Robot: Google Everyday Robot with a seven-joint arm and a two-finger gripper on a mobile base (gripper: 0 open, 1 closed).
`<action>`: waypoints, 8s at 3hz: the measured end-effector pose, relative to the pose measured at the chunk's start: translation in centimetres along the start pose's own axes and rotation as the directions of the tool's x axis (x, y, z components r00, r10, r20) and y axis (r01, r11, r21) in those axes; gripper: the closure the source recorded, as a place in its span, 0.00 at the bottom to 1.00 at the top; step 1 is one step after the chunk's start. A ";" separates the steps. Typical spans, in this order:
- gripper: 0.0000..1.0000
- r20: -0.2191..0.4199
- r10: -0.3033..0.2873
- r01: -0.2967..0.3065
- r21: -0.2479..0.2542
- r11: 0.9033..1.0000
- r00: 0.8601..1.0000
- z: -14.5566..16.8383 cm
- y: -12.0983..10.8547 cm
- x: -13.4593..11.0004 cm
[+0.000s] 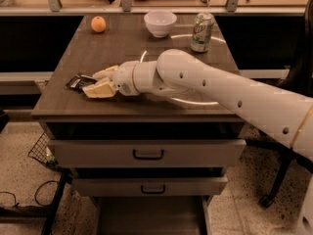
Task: Place rxbar chocolate into bottom drawer
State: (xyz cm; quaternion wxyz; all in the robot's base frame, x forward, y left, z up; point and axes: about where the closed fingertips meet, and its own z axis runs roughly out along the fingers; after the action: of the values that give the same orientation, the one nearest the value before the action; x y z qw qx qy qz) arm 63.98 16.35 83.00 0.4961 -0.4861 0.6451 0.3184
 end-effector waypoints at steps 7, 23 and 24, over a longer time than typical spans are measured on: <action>1.00 0.000 -0.001 0.001 0.000 1.000 1.000 0.0 0.0 0.0; 0.65 0.002 -0.005 0.005 -0.016 1.000 1.000 0.7 0.7 -0.3; 0.87 0.002 -0.005 0.005 -0.016 1.000 1.000 0.7 0.7 -0.3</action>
Offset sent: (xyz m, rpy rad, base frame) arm -0.0078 -0.0390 0.1291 -0.1405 -0.0169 -0.0757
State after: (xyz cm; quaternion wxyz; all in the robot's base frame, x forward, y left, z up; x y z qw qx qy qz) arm 63.53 17.31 83.03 0.4935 -0.4913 0.6410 0.3228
